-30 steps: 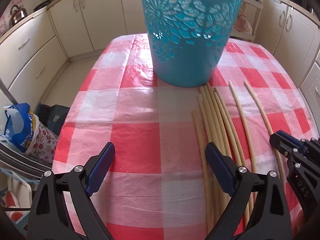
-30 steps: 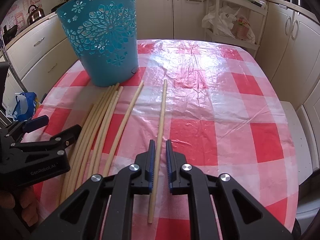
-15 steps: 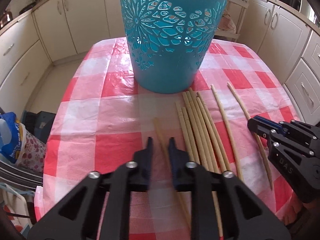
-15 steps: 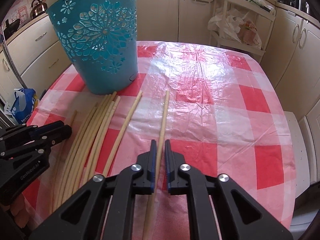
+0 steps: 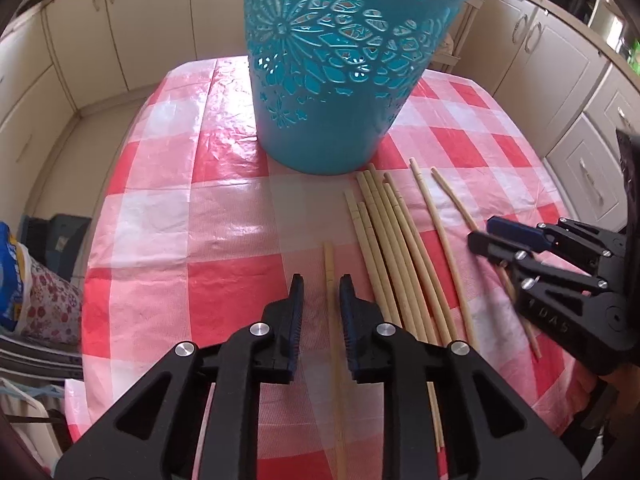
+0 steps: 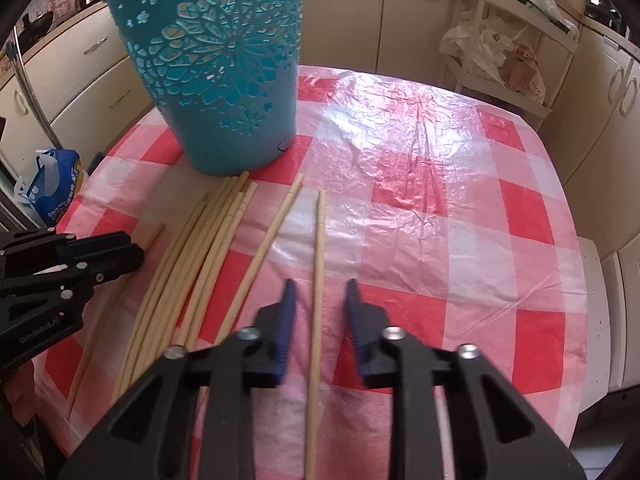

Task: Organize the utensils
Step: 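Lift both held sticks upright and carry them above the teal basket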

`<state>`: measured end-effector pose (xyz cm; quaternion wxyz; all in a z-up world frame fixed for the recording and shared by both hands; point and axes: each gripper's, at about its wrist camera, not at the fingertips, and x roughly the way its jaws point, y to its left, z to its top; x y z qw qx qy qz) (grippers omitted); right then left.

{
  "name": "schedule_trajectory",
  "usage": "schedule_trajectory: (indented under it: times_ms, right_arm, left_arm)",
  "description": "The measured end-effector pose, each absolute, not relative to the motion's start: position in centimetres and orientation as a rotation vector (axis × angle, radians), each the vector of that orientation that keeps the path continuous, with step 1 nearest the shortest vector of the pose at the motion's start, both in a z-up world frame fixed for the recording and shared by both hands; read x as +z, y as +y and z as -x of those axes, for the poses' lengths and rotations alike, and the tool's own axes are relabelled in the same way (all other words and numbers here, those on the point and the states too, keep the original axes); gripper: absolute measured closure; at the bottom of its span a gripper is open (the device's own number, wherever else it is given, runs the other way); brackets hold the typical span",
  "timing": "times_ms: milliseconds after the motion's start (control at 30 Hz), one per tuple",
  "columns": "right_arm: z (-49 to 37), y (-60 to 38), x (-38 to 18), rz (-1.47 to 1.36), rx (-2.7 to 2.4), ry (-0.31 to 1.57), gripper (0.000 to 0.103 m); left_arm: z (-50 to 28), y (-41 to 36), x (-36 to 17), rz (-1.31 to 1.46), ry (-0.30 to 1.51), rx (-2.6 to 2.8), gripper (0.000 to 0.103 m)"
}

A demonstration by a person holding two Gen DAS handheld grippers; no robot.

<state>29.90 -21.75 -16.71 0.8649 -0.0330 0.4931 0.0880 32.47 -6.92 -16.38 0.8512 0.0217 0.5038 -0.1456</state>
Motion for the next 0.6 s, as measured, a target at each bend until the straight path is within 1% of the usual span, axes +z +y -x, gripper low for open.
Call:
schedule_trajectory:
  times_ms: [33,67,100,233,333,400,500,533,600]
  right_arm:
    - [-29.7,-21.5,-16.7,0.082,0.188,1.032,0.097]
    - [-29.6,-21.2,-16.7,0.094,0.185,1.028,0.098]
    - [-29.3,-21.2,-16.6,0.091,0.186,1.027,0.098]
    - [-27.7,-22.4,-15.6,-0.079,0.217,1.003,0.098]
    - [-25.8,-23.6,-12.6,-0.242,0.265,0.885,0.098]
    - [-25.4,-23.6,-10.0,-0.281,0.278,0.789,0.098]
    - [-25.4,-23.5,-5.7,-0.329,0.313,0.613,0.098]
    - [-25.7,-23.3,-4.6,-0.34,0.323,0.568,0.098]
    - [-26.7,-22.7,-2.1,-0.363,0.325,0.467,0.098]
  left_arm:
    - [-32.3,-7.3,-16.3,-0.086,1.055,-0.303,0.087]
    - [-32.0,-7.8,-16.4,-0.131,1.05,-0.302,0.091]
    - [-31.8,-8.0,-16.4,-0.157,1.048,-0.308,0.099]
    - [-30.3,-7.1,-15.8,-0.121,1.045,-0.352,0.099]
    - [-29.1,-4.1,-13.4,-0.003,0.984,-0.352,0.099]
    - [-28.6,-2.0,-10.4,0.084,0.895,-0.359,0.099]
    - [-28.0,1.4,-4.3,0.211,0.68,-0.374,0.099]
    - [-27.8,2.4,-1.9,0.255,0.583,-0.385,0.099]
    - [-28.2,3.5,0.9,0.307,0.464,-0.399,0.099]
